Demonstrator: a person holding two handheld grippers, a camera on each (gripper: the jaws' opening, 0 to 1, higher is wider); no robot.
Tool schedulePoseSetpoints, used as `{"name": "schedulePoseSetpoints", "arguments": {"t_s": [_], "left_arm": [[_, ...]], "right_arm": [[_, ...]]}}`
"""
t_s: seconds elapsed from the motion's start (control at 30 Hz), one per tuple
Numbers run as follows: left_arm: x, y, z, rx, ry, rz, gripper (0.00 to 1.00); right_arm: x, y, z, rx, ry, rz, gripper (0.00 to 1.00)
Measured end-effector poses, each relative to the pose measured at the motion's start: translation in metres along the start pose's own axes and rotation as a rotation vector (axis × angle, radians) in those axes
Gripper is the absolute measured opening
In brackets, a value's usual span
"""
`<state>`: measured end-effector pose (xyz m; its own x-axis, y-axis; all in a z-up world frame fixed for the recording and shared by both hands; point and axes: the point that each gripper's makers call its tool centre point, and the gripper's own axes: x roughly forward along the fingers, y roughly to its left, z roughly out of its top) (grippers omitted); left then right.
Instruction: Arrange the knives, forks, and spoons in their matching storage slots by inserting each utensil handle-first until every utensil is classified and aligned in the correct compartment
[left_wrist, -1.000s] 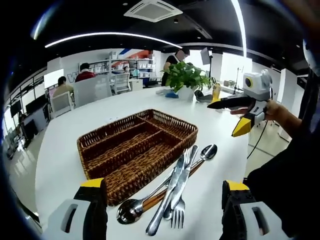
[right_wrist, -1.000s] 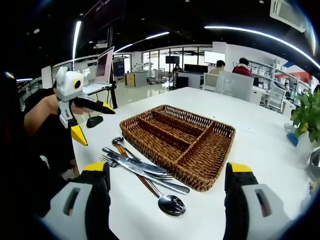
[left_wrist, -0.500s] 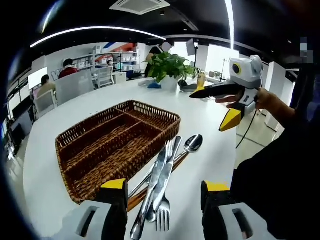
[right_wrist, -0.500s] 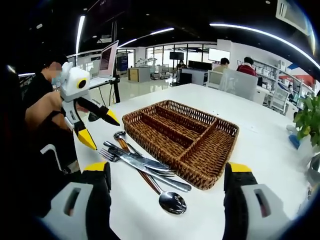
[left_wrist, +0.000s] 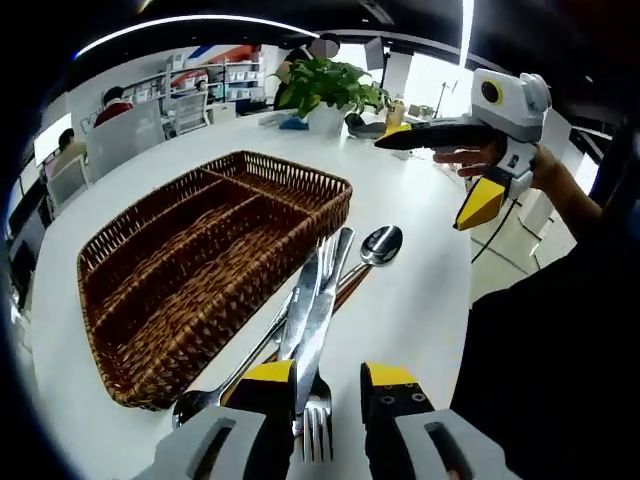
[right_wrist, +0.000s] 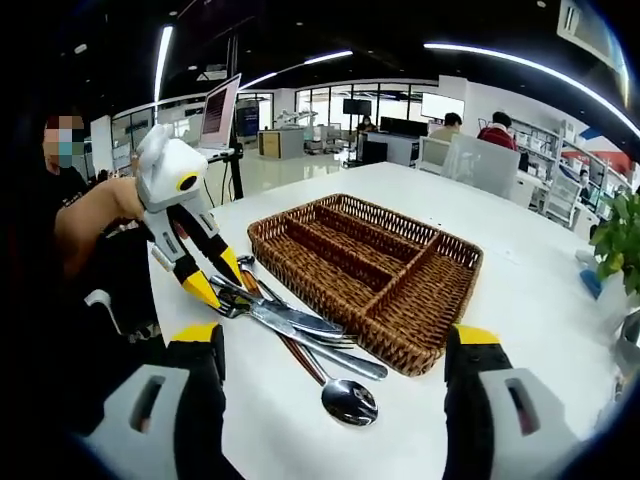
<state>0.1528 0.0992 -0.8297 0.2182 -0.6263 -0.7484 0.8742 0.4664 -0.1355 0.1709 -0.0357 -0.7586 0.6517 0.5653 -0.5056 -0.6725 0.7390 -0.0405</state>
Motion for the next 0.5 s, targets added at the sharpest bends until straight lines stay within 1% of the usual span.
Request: {"name": "schedulePoseSetpoints", "arguments": {"t_s": [0.07, 0.17, 0.27, 0.37, 0.5], "left_arm": [[0.003, 0.003, -0.001, -0.002, 0.016, 0.007, 0.21], [0.008, 0.003, -0.006, -0.014, 0.052, -0.002, 0.21], [0.015, 0.005, -0.01, -0.005, 0.085, -0.001, 0.2], [0.018, 0.007, -0.01, 0.005, 0.095, 0.001, 0.18], [0.018, 0.012, -0.005, 0.013, 0.098, 0.012, 0.17]], "right_arm": [[0.001, 0.001, 0.0, -0.002, 0.002, 0.002, 0.92], [0.002, 0.002, -0.001, -0.001, 0.002, 0.005, 0.91], [0.003, 0.004, -0.001, -0.005, 0.004, 0.01, 0.91], [0.004, 0.005, -0.001, -0.006, 0.003, 0.014, 0.9], [0.004, 0.006, -0.002, -0.006, 0.005, 0.016, 0.9]]}}
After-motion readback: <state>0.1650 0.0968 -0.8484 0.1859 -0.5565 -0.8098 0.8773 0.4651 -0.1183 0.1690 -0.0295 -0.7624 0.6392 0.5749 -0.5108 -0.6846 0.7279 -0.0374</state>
